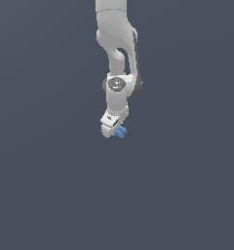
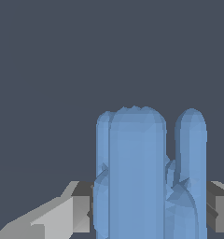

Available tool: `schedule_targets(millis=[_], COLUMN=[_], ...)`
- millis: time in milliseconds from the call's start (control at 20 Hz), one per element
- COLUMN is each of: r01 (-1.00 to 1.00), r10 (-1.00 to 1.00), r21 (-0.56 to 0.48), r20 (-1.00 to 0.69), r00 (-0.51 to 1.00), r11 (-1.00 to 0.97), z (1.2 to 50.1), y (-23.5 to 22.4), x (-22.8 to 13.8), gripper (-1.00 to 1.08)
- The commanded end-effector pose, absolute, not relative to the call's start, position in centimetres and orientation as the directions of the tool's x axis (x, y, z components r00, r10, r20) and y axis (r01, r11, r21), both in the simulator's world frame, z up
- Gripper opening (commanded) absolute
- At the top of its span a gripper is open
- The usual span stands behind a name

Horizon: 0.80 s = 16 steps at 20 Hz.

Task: Pick up the object and move it to a goal position.

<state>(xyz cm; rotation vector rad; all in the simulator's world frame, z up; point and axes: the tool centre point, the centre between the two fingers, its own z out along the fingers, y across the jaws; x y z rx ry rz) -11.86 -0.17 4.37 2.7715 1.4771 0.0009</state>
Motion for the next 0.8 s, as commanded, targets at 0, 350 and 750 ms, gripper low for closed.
schedule_targets(millis=[0,350,750], r01=[0.83,0.831,0.832], r10=[0.83,0.831,0.832], r21=[0.002,0.002,0.001], r20=[0.001,0.0,0.0], r00=[0.557,0.556,0.555], r11=[-0.557,-0.556,-0.555], z=[5.1,8.8,15.8], y=[0.3,2.7,7.3], x=[-11.8,-11.3,-10.4], gripper=[-1.0,-1.0,-1.0])
